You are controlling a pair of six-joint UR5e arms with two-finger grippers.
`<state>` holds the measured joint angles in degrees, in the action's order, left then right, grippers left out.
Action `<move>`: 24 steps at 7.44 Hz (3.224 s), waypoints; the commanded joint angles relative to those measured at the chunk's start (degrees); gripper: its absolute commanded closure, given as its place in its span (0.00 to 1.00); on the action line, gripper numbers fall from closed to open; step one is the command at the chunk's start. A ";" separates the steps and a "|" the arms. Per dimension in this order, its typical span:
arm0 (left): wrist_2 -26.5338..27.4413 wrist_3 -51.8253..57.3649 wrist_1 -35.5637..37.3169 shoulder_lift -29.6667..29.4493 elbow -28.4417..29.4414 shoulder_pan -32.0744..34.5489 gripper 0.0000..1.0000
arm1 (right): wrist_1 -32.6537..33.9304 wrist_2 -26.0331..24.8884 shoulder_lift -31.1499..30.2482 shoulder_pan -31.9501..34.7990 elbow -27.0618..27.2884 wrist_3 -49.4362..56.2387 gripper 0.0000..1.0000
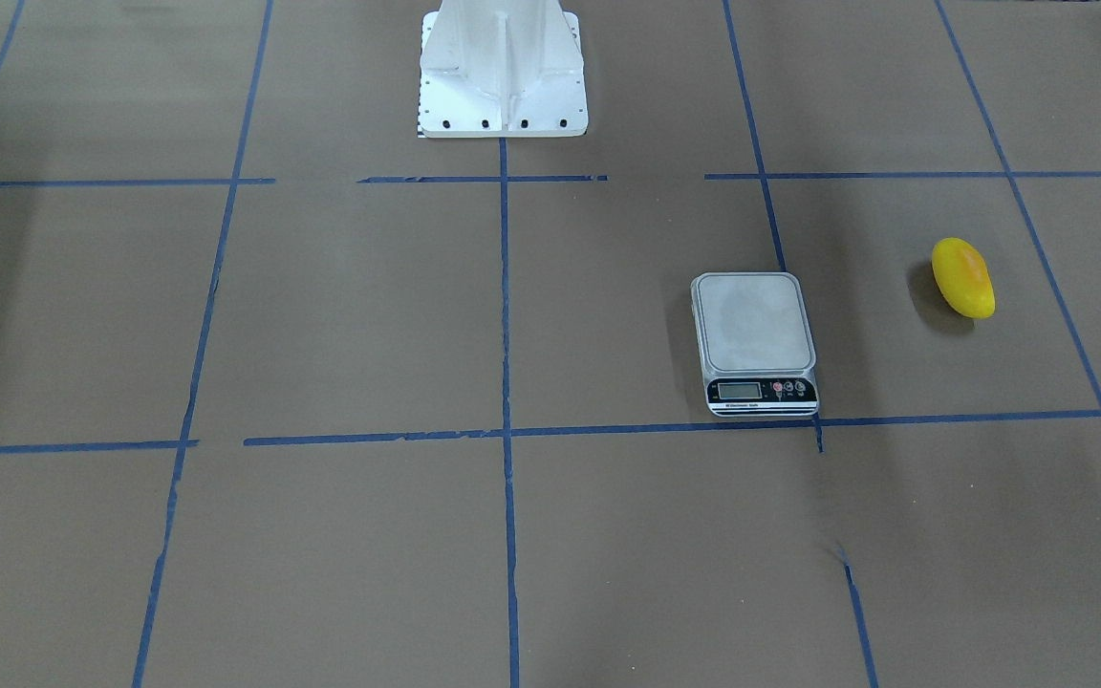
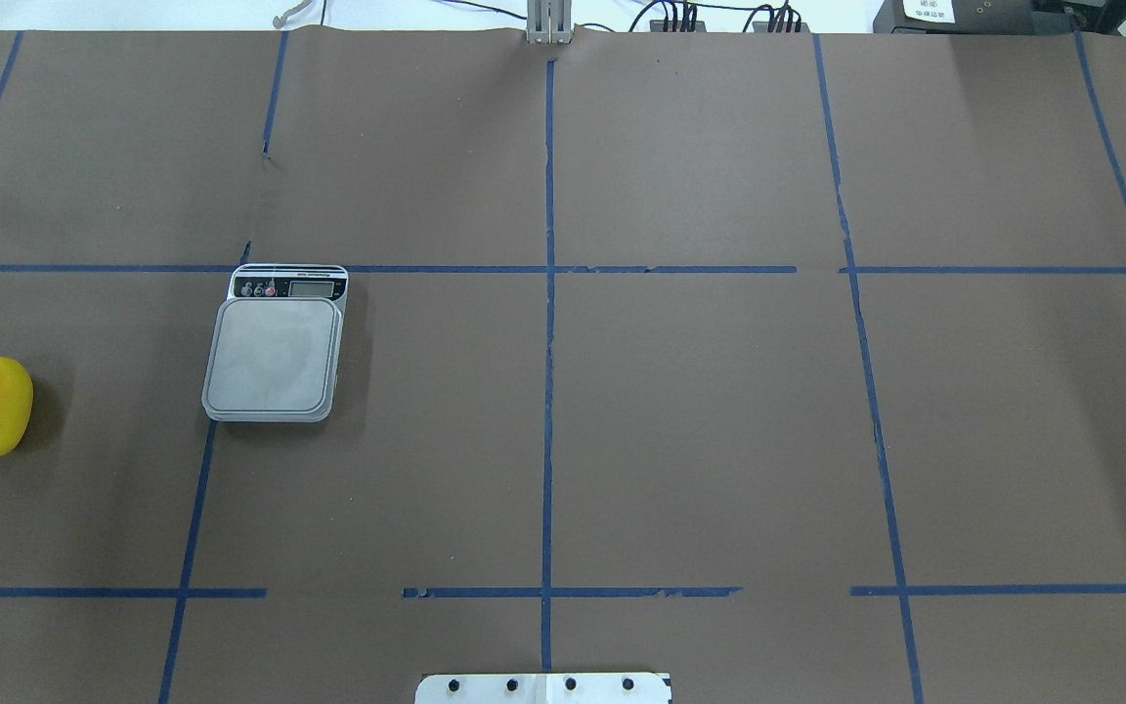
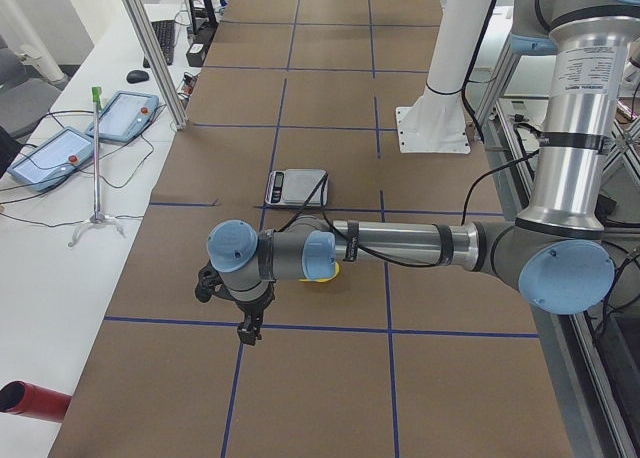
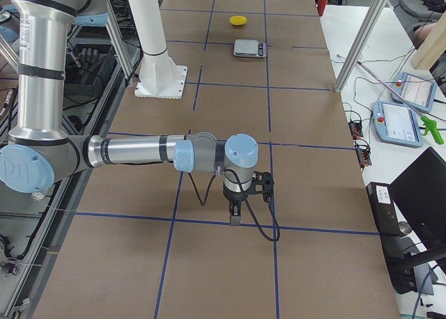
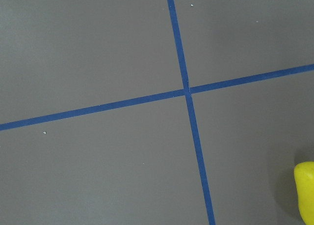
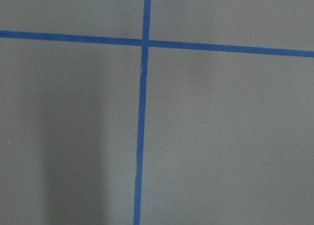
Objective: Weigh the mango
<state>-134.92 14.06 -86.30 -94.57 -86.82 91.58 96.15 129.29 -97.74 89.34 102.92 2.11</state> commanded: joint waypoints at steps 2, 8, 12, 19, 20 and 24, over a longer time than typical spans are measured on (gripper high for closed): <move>0.62 -0.09 0.08 -0.88 -0.11 -3.66 0.00 | 0.00 0.00 0.00 0.05 0.00 0.00 0.00; 1.14 -10.48 -3.34 0.87 -7.88 -6.23 0.00 | 0.00 0.00 0.00 0.05 0.00 0.00 0.00; 1.06 -32.56 -9.98 4.75 -15.12 -14.37 0.00 | 0.00 0.00 0.00 -0.04 0.00 0.00 0.00; 14.51 -61.26 -38.39 13.54 -11.99 -34.10 0.00 | 0.00 0.00 0.00 -0.04 0.00 0.00 0.00; 14.42 -60.91 -41.46 13.54 -9.62 -34.19 0.00 | -0.09 0.00 0.00 0.05 0.00 0.00 0.00; 14.16 -61.00 -41.93 13.36 -7.75 -39.01 0.00 | 0.00 0.00 0.09 -0.04 0.00 0.00 0.00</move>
<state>-120.76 -46.86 -128.20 -81.19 -95.00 54.16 96.15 129.29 -97.72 89.30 102.92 2.11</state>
